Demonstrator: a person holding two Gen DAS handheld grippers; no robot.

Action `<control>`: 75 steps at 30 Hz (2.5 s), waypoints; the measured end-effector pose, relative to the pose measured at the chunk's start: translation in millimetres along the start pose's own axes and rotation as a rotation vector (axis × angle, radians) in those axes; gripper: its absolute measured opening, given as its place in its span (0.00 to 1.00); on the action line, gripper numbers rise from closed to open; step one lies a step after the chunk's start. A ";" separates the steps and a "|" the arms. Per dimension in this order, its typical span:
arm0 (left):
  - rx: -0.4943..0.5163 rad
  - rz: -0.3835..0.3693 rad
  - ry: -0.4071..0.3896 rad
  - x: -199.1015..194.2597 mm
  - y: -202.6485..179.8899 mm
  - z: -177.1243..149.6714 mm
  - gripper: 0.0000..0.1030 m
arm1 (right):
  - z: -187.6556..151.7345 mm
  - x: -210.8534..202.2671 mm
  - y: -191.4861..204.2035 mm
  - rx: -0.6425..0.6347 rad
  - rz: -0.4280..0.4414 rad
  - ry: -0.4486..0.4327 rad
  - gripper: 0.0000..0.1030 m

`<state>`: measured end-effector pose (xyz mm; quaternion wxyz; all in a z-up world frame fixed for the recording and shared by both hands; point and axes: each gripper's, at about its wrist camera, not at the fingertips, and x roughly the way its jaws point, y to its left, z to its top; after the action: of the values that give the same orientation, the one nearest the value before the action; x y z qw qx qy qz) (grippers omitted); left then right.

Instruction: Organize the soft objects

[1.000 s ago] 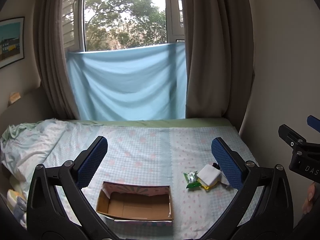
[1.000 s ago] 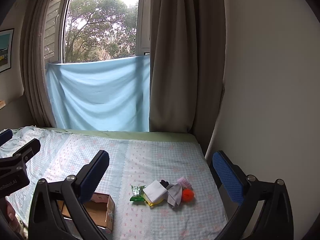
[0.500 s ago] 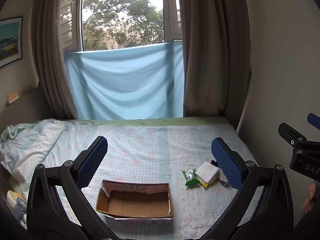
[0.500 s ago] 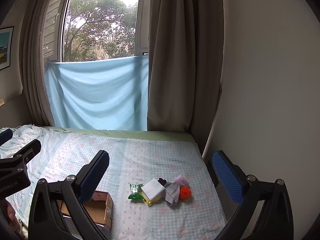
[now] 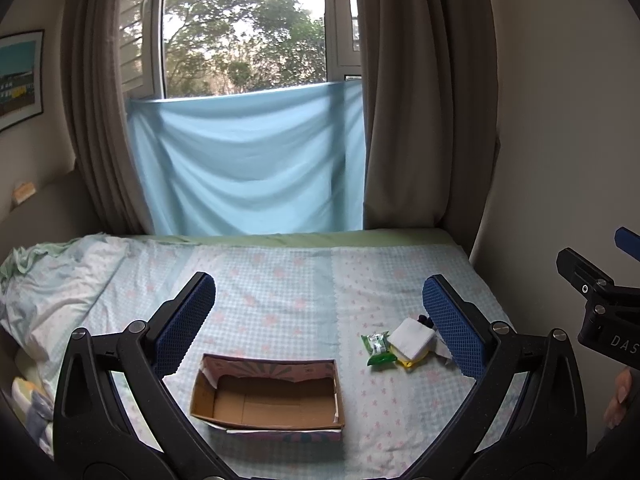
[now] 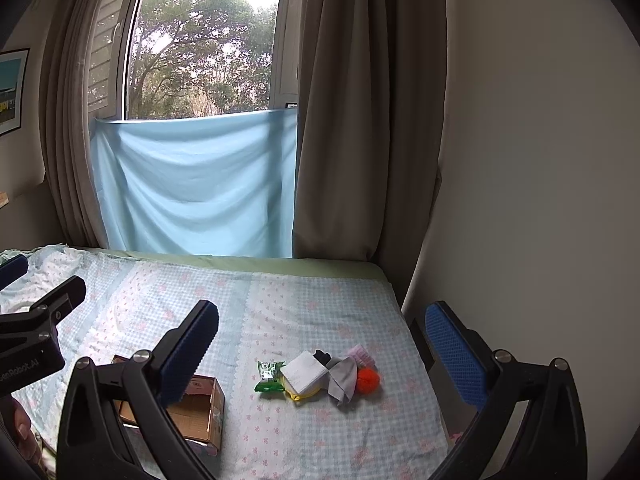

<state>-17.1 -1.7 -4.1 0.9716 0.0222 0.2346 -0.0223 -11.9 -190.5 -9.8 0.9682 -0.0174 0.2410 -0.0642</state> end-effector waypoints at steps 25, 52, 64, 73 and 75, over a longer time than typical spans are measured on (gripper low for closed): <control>0.009 -0.009 -0.018 -8.6 -0.8 -2.4 1.00 | -7.0 -9.6 0.3 0.015 -0.021 -0.010 1.00; 0.010 -0.074 0.160 94.5 -14.0 1.3 1.00 | -4.8 45.5 -2.6 0.011 -0.052 0.077 1.00; -0.047 -0.155 0.458 281.8 -87.9 -68.7 1.00 | -78.2 177.6 -46.2 -0.081 -0.011 0.202 1.00; -0.105 -0.180 0.667 407.6 -121.0 -133.9 1.00 | -136.3 275.2 -58.1 -0.173 0.105 0.316 1.00; -0.118 -0.180 0.709 432.1 -123.6 -150.7 0.99 | -147.6 295.1 -56.6 -0.194 0.128 0.332 1.00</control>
<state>291.7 -131.3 -339.5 0.8237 -0.0481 0.5586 -0.0853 170.8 -286.2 -273.6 0.9110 -0.0846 0.4031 0.0188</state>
